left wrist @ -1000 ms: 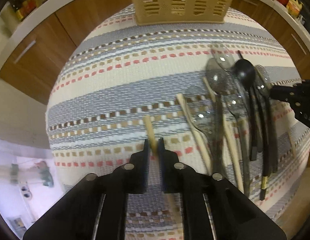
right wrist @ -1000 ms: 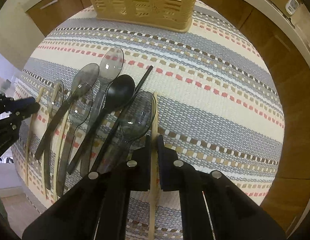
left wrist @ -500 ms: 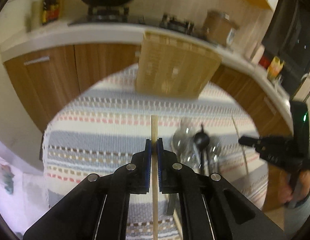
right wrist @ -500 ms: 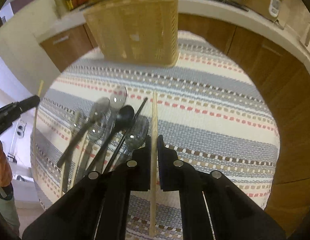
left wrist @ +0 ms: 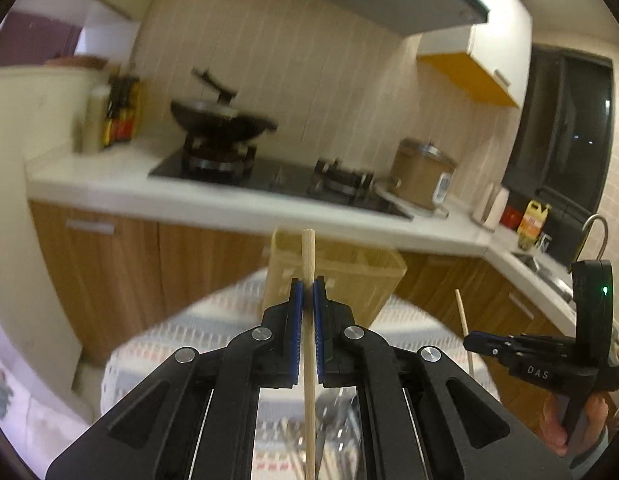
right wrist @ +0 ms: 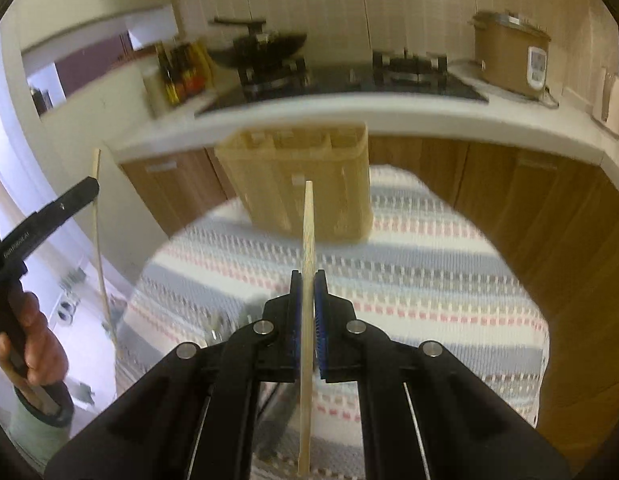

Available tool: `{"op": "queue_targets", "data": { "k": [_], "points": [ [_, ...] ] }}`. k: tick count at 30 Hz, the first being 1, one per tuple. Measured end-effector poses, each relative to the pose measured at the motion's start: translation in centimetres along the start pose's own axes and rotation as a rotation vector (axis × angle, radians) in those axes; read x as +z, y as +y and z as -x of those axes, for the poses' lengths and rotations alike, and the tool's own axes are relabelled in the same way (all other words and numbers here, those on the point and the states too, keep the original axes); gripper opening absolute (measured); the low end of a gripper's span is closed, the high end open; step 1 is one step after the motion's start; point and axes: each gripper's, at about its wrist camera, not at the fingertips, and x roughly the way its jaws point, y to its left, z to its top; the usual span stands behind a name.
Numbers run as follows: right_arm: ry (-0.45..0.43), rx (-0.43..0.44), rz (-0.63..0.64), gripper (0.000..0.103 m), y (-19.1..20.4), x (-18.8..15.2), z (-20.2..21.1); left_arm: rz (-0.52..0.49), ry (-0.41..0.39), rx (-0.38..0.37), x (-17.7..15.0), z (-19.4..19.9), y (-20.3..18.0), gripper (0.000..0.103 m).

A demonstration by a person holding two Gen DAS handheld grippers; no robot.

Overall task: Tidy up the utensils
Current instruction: 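Lift the chopstick with the left tool and drop it into the beige caddy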

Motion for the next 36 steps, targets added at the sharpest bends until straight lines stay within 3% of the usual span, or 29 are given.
{"op": "queue_targets", "data": {
  "k": [8, 21, 25, 31, 36],
  "points": [
    [-0.187, -0.019, 0.009, 0.004, 0.4, 5.8, 0.0, -0.039, -0.142, -0.025, 4.7, -3.0, -0.8, 0.003],
    [-0.452, -0.071, -0.021, 0.005, -2.2, 16.6, -5.4, -0.023, -0.244, -0.078, 11.7, -12.7, 1.7, 0.004],
    [-0.479, -0.094, -0.020, 0.004, -2.8, 17.3, -7.5, -0.031, -0.277, -0.063, 12.3, -15.2, 2.1, 0.004],
    [-0.475, -0.139, 0.035, 0.005, -2.7, 15.4, -11.1, -0.061, -0.322, -0.017, 11.0, -17.9, 1.9, 0.004],
    [-0.459, -0.135, 0.044, 0.005, -2.8, 13.8, -12.6, -0.046, -0.269, -0.025, 9.4, -19.9, 2.9, 0.004]
  ]
}}
